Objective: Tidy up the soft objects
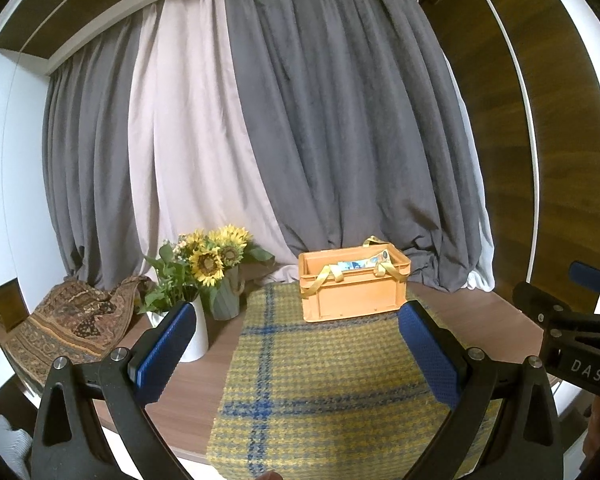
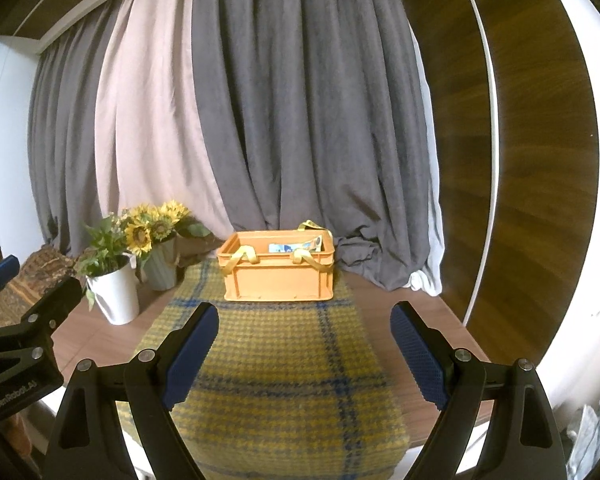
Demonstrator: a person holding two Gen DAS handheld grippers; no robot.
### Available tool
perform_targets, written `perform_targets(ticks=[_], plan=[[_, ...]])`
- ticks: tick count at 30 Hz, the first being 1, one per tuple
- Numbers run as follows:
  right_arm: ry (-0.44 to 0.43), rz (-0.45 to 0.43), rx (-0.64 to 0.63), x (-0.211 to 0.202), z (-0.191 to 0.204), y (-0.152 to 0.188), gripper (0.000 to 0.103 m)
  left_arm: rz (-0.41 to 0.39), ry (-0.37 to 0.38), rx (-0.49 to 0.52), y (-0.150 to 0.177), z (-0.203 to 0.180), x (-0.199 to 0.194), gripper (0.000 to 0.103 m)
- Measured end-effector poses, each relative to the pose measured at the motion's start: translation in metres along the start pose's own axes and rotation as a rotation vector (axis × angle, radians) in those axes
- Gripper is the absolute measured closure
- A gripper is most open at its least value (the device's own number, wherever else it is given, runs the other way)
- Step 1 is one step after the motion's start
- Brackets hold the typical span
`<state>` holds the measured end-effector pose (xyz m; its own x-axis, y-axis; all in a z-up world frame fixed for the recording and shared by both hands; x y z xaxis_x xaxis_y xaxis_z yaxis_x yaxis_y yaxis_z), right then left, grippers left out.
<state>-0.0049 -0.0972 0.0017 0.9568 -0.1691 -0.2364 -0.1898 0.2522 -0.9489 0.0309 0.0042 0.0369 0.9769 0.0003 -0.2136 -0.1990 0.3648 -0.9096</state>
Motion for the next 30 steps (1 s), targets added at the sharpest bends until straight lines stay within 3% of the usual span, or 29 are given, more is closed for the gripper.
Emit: perform_targets(ticks=[30], plan=[[0.004, -0.015, 0.015, -0.0091, -0.0025, -0.004, 0.014, -0.027, 0.008, -0.009, -0.0059, -0.0048, -0.0088, 0.0]])
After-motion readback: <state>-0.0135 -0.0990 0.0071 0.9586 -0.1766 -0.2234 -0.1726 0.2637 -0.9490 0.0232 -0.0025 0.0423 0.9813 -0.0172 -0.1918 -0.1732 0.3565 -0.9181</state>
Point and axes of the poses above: each gripper's, at about its wrist camera, not at the fingertips, and x roughly the way its jaws point, z to its left, y to its underside, the point moved 6 cm from there along x, roughly the way its jaws point, and after that the axes turned 15 degrees about x, right-handed, at the moved point
